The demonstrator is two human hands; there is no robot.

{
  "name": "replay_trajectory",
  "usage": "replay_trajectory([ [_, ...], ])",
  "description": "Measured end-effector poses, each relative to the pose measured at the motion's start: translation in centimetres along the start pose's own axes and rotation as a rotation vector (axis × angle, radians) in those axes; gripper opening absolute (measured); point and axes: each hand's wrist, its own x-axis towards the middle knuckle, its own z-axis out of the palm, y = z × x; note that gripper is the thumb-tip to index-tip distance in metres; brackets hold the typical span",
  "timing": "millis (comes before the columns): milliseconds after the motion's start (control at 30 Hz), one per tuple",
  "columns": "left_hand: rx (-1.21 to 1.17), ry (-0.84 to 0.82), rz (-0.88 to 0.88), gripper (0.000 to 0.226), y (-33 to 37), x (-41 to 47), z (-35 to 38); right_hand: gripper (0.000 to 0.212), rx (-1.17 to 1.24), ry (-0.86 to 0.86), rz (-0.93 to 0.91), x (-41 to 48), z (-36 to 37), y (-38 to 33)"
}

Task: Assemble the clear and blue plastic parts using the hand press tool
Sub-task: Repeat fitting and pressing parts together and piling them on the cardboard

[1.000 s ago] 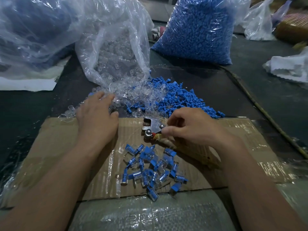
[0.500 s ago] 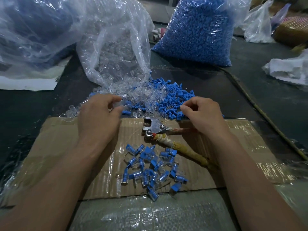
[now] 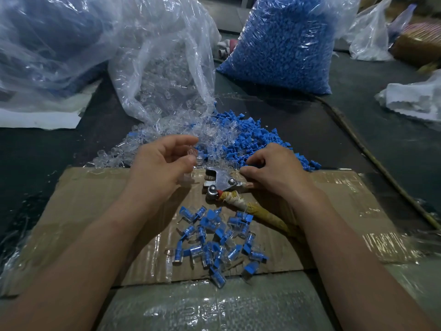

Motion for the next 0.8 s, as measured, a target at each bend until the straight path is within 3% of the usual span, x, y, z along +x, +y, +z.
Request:
replay_trajectory([
  [167, -0.072, -0.011, -0.094, 0.014, -0.2, 0.1, -0.2, 0.026, 0.019, 0.06, -0.052, -0.2, 0.0, 0.0],
  [367, 0.075, 0.029, 0.01, 0.005, 0.1, 0.0, -0.1, 0.024, 0.347, 0.281, -0.046, -0.7, -0.7, -0.3],
  [500, 0.089, 0.004, 0.023, 0.008, 0.1, -0.1, 0.0, 0.026, 0.592, 0.227, -0.033, -1.0, -0.9, -0.7],
  [633, -0.005, -0.031, -0.052, 0.018, 0.0, -0.2, 0.3, 0.023, 0.628, 0.236, -0.042, -1.2, -1.0, -1.0],
  [800, 0.042, -0.056, -0.049, 0.008, 0.0, -0.2, 0.4, 0.029, 0.689, 0.192, -0.08, -1.4, -1.1, -1.5],
])
